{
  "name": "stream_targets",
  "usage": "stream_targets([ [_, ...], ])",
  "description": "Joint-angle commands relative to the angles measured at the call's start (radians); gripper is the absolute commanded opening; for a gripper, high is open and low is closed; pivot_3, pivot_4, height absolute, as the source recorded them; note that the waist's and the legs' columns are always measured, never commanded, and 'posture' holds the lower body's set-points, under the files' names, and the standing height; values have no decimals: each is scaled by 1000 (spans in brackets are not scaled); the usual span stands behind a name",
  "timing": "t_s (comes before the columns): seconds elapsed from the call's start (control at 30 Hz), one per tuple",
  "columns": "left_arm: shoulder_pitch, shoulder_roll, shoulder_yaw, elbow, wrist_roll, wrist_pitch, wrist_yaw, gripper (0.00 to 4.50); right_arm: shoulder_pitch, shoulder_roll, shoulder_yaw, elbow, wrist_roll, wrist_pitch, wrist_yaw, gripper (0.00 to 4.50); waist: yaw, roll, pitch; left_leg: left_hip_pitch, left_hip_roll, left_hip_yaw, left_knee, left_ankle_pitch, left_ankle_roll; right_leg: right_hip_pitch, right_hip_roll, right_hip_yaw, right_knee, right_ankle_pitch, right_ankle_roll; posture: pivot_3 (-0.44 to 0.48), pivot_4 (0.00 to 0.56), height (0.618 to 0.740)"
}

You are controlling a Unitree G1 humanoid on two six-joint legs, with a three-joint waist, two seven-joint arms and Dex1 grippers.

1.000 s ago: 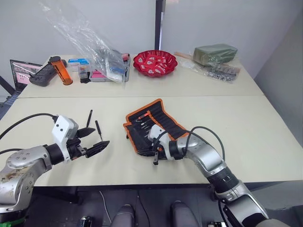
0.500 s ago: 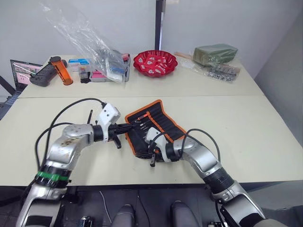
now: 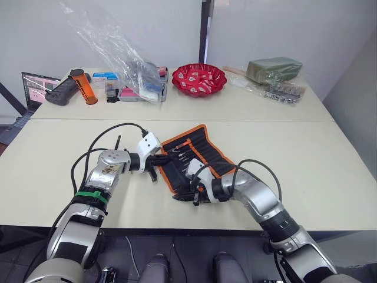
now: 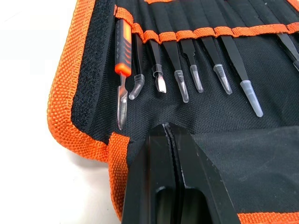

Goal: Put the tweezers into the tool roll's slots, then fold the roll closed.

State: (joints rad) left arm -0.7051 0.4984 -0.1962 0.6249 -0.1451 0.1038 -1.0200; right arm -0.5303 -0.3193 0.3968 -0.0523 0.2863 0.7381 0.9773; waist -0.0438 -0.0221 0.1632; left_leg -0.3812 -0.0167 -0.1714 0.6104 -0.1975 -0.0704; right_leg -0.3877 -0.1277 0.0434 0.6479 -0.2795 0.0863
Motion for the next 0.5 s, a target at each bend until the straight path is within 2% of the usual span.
stream_targets([
  [0.03, 27, 7, -5, 52, 43, -21, -11, 0, -54, 21, -123, -51, 128, 64, 20, 2538, -2, 0, 0, 0, 0, 0, 0, 0, 0, 0, 0, 0, 0, 0, 0, 0, 150, 740],
  [0.13, 21, 10, 14, 60, 40, -40, -17, 0, -127, 59, -195, 32, 171, 67, -3, 2538, -4, 0, 0, 1, 0, 0, 0, 0, 0, 0, 0, 0, 1, 0, 0, 0, 150, 740],
  [0.2, 17, 11, 26, 66, 37, -44, -20, 0, -172, 68, -169, 123, 117, -10, -1, 2538, -4, 0, 0, 1, 0, 0, -1, 0, 0, 0, 0, 0, 1, 0, 0, 0, 150, 740],
  [0.23, 15, 11, 30, 68, 36, -45, -19, 0, -192, 77, -154, 179, 92, -49, 7, 1909, -5, 0, 0, 2, 0, 0, -1, 0, 0, 0, 0, 0, 1, 0, 0, 0, 150, 740],
  [0.4, 9, 5, 36, 83, 40, -51, -14, 0, -283, 135, -91, 486, -49, -320, 17, 217, -15, 0, 0, 2, 0, 0, -1, 0, 0, 0, 0, 0, 1, 1, -2, 0, 150, 740],
  [0.43, 9, 3, 36, 83, 41, -52, -13, 0, -295, 145, -92, 527, -58, -349, 21, 30, -16, 0, 0, 2, 0, 0, -1, 0, 0, 0, 0, 0, 1, 1, -2, 0, 150, 740],
  [0.5, 7, -2, 43, 87, 36, -49, -13, 0, -326, 169, -94, 628, -89, -418, 21, 30, -19, 0, 0, 1, 0, 0, -1, 0, 0, -1, 0, 0, 2, 3, -5, 0, 150, 740],
])
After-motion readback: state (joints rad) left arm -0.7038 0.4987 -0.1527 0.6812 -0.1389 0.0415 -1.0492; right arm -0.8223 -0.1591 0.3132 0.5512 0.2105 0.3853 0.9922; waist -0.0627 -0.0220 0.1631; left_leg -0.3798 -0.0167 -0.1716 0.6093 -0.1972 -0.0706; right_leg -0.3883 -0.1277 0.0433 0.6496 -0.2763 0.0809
